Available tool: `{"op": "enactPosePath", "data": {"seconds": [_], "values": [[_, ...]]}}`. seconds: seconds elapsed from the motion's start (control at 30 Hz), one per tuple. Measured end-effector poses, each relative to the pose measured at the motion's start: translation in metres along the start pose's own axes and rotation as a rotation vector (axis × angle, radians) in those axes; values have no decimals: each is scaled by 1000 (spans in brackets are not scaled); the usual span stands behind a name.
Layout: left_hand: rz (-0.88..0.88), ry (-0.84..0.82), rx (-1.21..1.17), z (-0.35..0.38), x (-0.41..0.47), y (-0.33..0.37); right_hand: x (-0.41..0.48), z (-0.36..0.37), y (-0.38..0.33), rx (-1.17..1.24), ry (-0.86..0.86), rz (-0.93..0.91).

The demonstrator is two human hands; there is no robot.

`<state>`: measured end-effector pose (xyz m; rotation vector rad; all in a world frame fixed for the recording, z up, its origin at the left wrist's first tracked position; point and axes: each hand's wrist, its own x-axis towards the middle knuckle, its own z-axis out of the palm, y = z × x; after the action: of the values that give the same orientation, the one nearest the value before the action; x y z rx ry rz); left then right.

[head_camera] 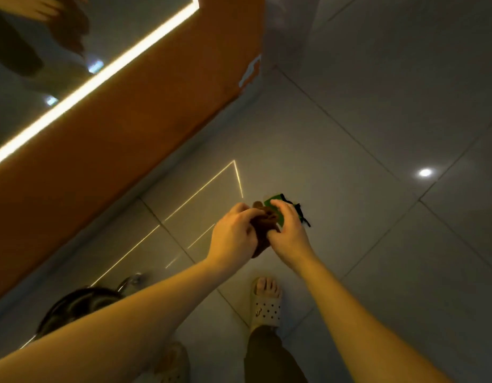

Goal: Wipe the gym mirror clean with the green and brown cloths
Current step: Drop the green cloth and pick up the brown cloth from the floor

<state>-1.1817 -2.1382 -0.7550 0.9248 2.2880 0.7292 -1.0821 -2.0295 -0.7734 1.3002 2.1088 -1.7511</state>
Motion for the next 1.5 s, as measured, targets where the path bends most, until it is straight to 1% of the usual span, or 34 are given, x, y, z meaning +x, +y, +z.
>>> {"op": "enactPosePath", "data": {"seconds": [0.1,0.17,0.23,0.33,0.43,0.53,0.63,0.77,0.87,0.93,1.03,1.1,1.17,1.2,1.27,1.3,1.33,1.4,1.47,1.5], "values": [[50,45,-39,-53,-31,62,-55,-40,-65,-9,17,-101],[60,110,-80,-92,-48,99,-94,-67,-109,-56,44,-167],[58,174,-108,-135,-63,130,-128,-92,-151,-104,78,-238],[90,215,-107,-200,-84,166,-170,-117,-216,-124,111,-352],[176,250,-110,-264,-106,187,-205,-122,-280,-72,122,-432],[275,240,-111,-330,-129,203,-239,-116,-339,22,77,-449],[289,175,-223,-396,-164,224,-273,-107,-395,88,9,-494],[314,240,-315,-476,-208,247,-311,-97,-473,182,-74,-608],[244,156,-416,-535,-229,260,-331,-95,-526,222,-177,-613],[197,114,-429,-567,-237,268,-338,-94,-556,260,-238,-591],[60,176,-381,-616,-246,281,-347,-98,-604,329,-297,-588],[-43,176,-344,-647,-250,291,-350,-105,-634,344,-294,-624],[-97,164,-343,-674,-251,303,-352,-114,-658,311,-320,-676],[-101,192,-340,-685,-250,309,-350,-120,-669,272,-323,-711],[-54,312,-305,-702,-250,324,-344,-130,-690,174,-308,-791],[0,380,-269,-709,-249,331,-341,-135,-701,109,-279,-855],[62,434,-221,-716,-248,338,-338,-140,-713,15,-213,-948],[173,481,-88,-726,-246,356,-342,-148,-737,-174,-101,-1162],[228,482,82,-733,-242,374,-356,-150,-760,-329,-84,-1344],[245,497,150,-736,-239,381,-364,-148,-770,-408,-91,-1401]]}}
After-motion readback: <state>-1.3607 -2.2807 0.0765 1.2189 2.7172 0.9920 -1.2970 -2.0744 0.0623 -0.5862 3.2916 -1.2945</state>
